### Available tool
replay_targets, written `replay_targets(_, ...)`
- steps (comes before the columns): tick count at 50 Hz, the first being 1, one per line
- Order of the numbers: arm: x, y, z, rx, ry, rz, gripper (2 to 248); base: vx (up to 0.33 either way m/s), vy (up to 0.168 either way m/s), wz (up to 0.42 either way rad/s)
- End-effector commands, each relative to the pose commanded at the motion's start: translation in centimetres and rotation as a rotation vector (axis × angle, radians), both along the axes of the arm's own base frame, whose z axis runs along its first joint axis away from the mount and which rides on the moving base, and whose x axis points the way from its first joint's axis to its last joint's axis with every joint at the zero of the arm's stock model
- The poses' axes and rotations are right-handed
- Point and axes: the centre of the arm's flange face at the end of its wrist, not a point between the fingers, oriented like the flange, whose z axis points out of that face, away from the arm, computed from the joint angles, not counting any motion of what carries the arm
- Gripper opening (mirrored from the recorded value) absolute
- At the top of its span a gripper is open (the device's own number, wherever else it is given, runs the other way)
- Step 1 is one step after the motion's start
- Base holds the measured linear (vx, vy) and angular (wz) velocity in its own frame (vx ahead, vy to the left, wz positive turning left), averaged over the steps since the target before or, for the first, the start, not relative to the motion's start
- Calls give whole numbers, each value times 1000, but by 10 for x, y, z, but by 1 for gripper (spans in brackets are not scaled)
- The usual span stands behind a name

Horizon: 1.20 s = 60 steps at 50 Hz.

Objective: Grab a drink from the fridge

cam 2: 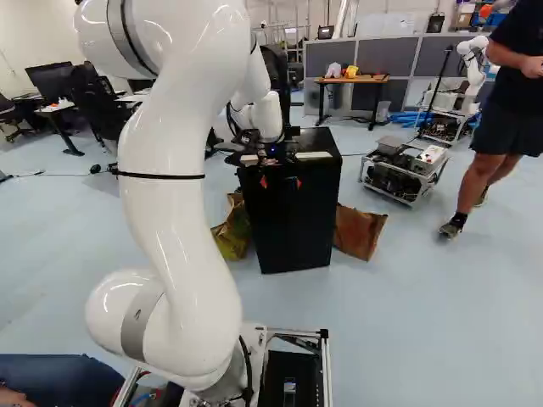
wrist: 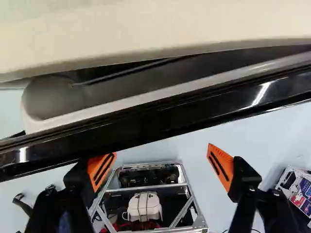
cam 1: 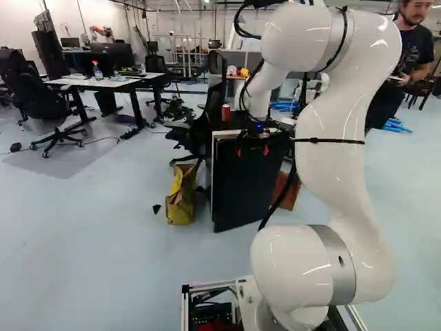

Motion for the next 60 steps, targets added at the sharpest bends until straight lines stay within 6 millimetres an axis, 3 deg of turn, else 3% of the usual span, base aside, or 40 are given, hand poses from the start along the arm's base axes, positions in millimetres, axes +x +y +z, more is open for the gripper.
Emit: replay_targets(60,18,0,4,-15,-204,13,247,0,0,0)
